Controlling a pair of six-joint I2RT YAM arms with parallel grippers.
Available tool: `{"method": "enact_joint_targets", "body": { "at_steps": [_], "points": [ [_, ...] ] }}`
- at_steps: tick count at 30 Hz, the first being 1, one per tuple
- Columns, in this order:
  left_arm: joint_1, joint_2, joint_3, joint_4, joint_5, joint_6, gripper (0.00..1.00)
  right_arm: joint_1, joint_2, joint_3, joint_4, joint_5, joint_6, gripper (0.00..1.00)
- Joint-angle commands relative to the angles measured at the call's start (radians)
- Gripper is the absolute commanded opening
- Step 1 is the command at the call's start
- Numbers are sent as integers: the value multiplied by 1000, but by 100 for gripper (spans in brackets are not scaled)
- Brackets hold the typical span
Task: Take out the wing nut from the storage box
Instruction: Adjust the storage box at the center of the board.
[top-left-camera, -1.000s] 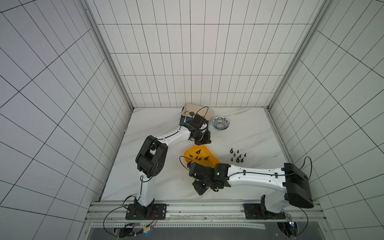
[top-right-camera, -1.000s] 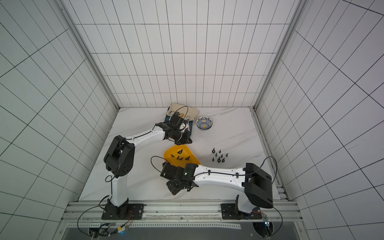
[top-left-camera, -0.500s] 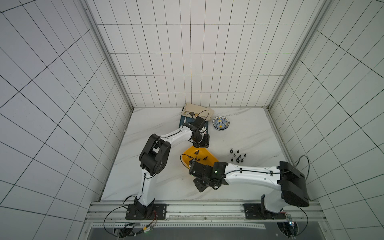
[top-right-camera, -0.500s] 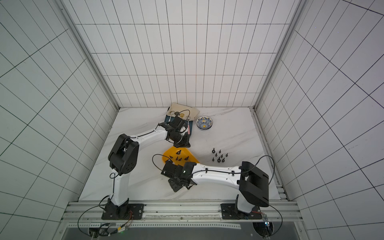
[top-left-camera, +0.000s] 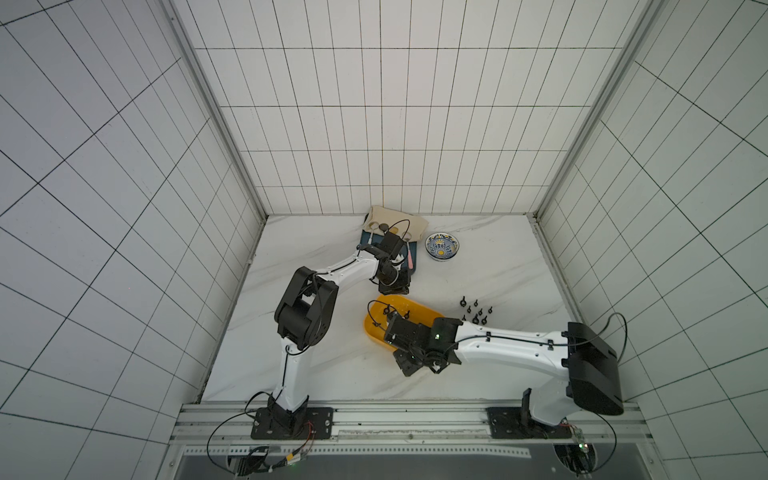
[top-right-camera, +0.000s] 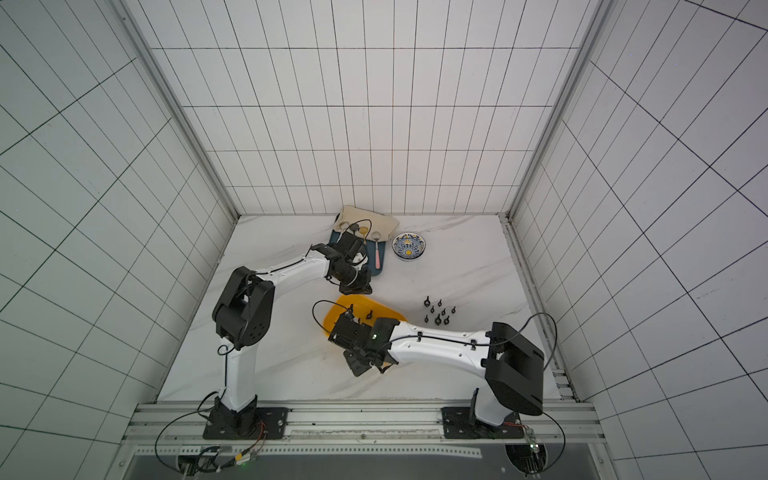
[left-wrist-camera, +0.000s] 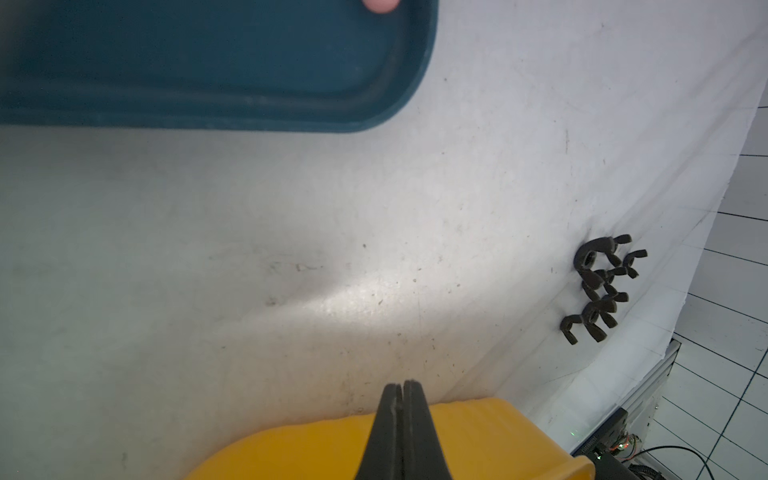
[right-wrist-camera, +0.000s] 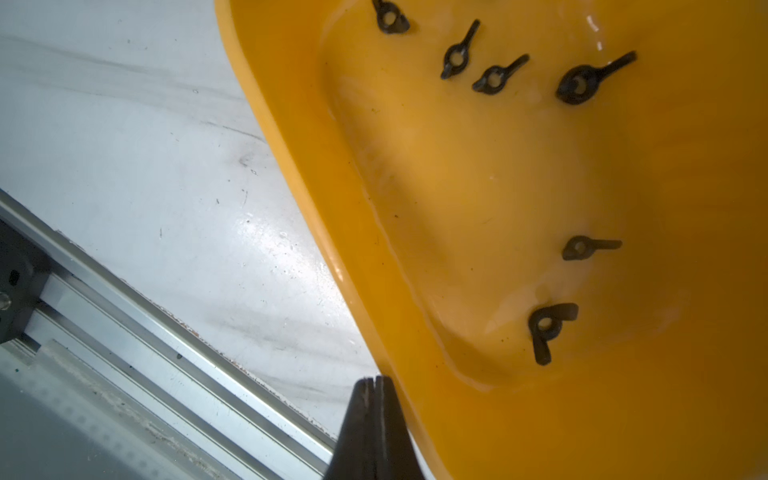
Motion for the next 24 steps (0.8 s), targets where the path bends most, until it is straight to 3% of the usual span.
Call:
{"method": "enact_joint_targets", "body": {
  "at_steps": [1,14,24],
  "points": [
    [13,-41,-22,-14,-27,18,0,-10,-31,-45,-41,24,15,0],
    [55,-95,-106,-21,-59,20,0,-27,-192,-90,-110,86,39,0],
    [99,-179,-227,-5,-83,22,0,-154,-226,-123,-223,161,100,0]
  ]
}}
